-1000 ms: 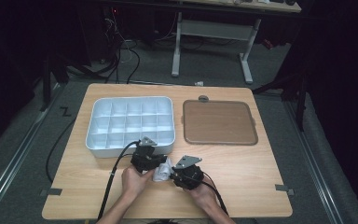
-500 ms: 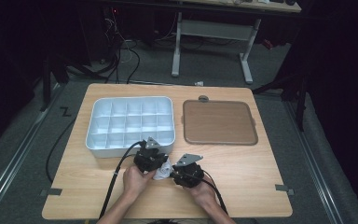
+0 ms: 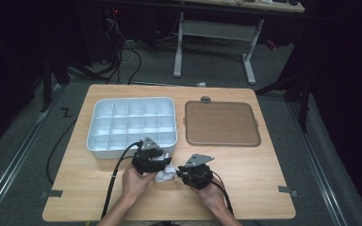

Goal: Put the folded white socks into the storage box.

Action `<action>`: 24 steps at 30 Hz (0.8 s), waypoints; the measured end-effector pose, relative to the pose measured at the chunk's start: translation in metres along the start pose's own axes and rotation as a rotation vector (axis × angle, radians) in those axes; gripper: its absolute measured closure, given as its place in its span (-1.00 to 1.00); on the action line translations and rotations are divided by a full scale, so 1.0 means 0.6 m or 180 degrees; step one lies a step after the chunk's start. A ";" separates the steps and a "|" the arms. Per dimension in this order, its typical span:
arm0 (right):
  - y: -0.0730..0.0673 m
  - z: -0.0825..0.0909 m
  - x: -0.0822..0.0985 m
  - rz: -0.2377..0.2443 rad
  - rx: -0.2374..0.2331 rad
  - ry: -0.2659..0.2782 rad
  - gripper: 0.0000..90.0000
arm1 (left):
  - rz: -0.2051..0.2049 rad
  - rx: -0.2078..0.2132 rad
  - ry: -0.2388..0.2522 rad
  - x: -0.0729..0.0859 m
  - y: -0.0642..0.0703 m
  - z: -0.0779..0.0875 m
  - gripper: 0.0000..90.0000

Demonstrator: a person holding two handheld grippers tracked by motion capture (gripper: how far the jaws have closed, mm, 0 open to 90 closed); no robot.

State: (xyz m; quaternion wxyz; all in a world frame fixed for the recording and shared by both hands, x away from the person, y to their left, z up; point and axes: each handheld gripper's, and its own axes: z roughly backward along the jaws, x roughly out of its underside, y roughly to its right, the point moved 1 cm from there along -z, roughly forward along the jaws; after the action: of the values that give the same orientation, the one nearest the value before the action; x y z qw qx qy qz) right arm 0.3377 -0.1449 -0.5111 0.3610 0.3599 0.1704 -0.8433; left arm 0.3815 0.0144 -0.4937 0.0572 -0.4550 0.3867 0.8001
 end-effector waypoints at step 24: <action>-0.026 0.039 -0.058 0.0190 -0.0029 0.0344 0.80 | -0.0034 -0.0086 -0.0070 0.015 -0.015 0.049 0.02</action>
State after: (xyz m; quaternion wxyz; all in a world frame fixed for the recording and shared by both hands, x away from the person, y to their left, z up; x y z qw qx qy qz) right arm 0.3317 -0.1303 -0.4693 0.3780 0.4081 0.1827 -0.8107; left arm 0.3601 0.0381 -0.4975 0.0597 -0.4489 0.3729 0.8099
